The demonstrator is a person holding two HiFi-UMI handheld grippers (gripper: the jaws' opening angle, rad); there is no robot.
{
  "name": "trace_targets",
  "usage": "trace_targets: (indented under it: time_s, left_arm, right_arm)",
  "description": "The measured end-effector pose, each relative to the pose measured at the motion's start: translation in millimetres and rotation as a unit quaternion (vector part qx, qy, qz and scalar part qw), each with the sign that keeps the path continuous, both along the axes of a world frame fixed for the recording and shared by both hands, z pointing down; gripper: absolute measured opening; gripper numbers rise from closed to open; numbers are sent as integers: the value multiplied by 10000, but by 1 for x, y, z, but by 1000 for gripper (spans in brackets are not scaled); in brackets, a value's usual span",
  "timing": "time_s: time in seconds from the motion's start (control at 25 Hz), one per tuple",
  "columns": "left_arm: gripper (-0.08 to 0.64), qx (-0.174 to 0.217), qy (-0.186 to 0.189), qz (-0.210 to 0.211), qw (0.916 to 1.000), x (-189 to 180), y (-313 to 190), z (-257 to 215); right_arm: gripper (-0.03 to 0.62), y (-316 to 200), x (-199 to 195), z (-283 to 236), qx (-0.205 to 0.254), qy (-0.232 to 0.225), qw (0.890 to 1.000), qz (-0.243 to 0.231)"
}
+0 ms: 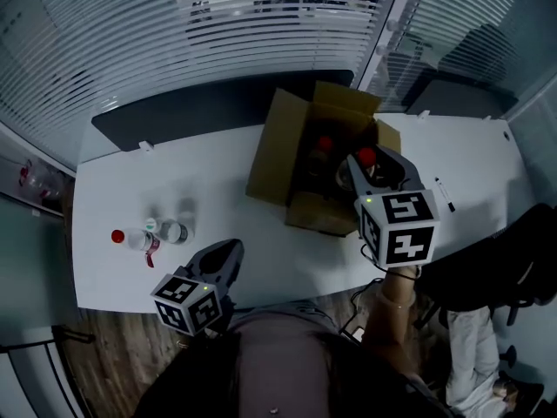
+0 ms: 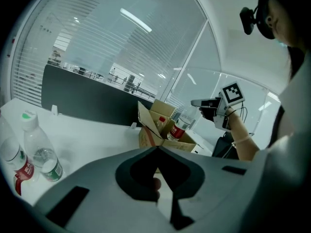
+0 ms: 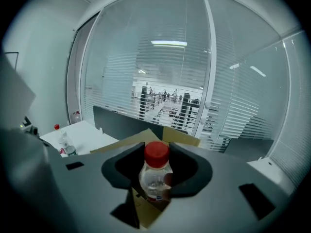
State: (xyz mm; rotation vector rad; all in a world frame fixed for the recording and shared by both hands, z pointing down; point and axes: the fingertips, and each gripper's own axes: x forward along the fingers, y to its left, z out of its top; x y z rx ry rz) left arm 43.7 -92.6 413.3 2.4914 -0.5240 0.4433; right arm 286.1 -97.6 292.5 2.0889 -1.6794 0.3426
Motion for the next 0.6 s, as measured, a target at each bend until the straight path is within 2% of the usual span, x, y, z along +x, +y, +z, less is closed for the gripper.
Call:
trace_targets:
  time_s: [0.6]
  left_arm:
    - [6,90,59,-231,9997,-6,41,-5]
  right_arm:
    - [172,46,-45,-62,837,150,9934,-768]
